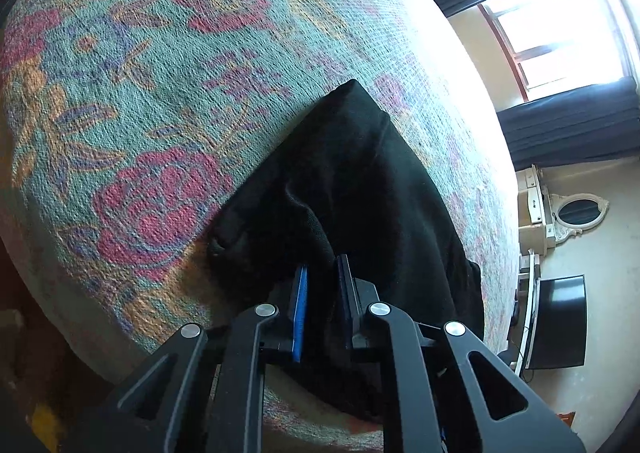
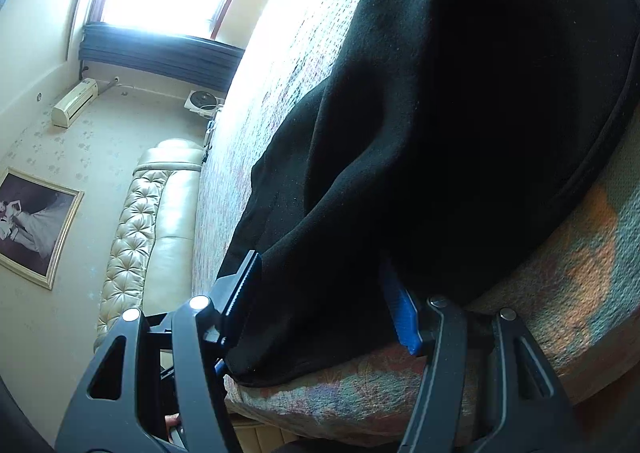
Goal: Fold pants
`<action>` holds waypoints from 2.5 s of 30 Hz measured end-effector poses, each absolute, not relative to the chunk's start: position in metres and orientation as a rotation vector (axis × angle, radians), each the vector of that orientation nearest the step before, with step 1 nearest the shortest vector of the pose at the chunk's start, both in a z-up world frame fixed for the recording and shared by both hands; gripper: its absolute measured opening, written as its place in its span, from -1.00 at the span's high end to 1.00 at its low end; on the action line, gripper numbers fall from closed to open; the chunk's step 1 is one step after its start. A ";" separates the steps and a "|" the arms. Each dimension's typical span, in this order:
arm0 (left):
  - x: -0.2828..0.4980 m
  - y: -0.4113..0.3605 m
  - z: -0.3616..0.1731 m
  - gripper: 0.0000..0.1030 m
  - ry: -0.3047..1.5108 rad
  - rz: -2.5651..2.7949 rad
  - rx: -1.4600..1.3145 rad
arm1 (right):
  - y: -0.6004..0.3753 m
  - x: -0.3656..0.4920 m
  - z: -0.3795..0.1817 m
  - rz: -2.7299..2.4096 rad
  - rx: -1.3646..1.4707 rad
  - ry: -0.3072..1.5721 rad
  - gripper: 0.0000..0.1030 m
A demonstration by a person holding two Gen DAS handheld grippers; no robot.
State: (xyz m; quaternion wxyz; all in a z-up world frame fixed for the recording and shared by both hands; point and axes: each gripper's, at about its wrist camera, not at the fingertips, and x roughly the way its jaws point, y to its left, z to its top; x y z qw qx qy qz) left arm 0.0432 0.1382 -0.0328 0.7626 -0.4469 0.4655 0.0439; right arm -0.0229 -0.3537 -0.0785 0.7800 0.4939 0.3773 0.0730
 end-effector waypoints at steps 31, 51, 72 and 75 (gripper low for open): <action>-0.003 0.150 -0.014 0.69 0.983 0.183 -0.870 | -0.342 -0.047 -0.090 0.209 1.199 0.943 0.44; 0.027 0.076 -0.004 -0.44 0.951 -0.069 -0.600 | -0.717 -0.075 0.001 -0.506 1.074 0.653 -0.10; 0.046 0.063 -0.020 -0.60 0.971 -0.010 -0.571 | -0.769 -0.120 -0.081 -0.458 1.228 0.562 0.83; 0.047 0.059 -0.020 -0.66 0.968 -0.021 -0.545 | -0.770 -0.145 -0.068 -0.559 1.219 0.482 0.63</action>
